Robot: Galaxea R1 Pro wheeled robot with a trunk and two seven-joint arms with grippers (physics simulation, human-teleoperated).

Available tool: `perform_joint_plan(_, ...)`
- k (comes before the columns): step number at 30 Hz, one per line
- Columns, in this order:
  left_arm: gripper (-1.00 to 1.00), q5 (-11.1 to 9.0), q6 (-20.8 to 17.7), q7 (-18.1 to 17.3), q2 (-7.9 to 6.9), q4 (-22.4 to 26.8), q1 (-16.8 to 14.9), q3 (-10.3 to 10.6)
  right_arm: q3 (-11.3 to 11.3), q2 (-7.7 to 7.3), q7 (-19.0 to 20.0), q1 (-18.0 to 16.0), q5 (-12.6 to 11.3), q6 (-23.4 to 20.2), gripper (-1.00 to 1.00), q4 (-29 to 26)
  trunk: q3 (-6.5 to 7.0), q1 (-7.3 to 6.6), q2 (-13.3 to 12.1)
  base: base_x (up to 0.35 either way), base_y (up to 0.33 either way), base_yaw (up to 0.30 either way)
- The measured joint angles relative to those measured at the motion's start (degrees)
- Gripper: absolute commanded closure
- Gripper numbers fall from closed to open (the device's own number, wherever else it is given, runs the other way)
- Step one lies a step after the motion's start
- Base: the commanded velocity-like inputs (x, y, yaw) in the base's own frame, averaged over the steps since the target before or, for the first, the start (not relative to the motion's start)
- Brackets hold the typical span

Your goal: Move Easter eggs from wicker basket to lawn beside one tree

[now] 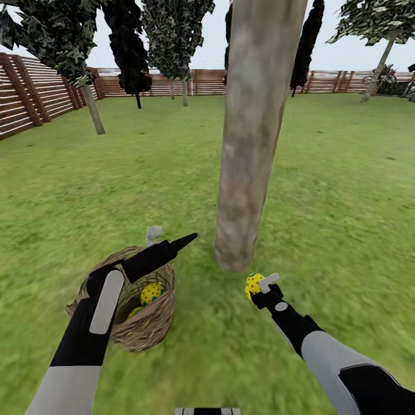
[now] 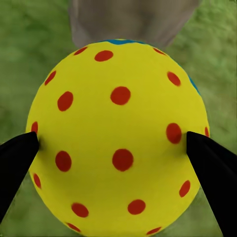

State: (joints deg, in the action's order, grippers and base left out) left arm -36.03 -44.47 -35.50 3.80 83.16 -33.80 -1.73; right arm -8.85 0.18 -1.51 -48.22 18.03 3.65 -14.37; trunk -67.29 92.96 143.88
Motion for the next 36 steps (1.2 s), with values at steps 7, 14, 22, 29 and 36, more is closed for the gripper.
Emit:
perform_joint_plan(7,-1.0,-0.01,-0.09,0.06,0.23,0.07,-0.01,0.18,-0.01,-0.01,0.0,0.01,-0.04,0.08,1.0,-0.01,-1.55,0.18,0.09,0.0,0.0,0.05)
perform_joint_plan(14,-1.0,-0.01,-0.1,0.0,0.71,0.02,-0.01,0.53,-0.16,1.69,-4.09,0.02,0.32,0.91,1.0,2.22,-3.1,0.36,0.19,0.0,0.0,0.0)
perform_joint_plan(22,-1.0,0.0,-0.11,-0.01,0.81,-0.03,-0.01,0.63,-1.29,4.41,-4.2,0.01,0.44,5.25,1.0,5.41,-4.88,0.57,0.3,0.0,0.0,0.0)
perform_joint_plan(29,-1.0,0.14,-0.09,-0.08,0.84,0.05,-0.01,3.42,-1.68,5.97,-4.19,-0.25,0.34,5.57,1.0,5.05,-6.43,0.75,0.39,0.0,0.0,0.0)
perform_joint_plan(36,-1.0,0.14,-0.13,-0.15,0.84,0.16,-0.01,3.44,-1.4,5.52,-4.52,-1.6,-0.12,5.59,1.0,4.71,-7.98,0.93,0.48,0.0,0.0,0.0)
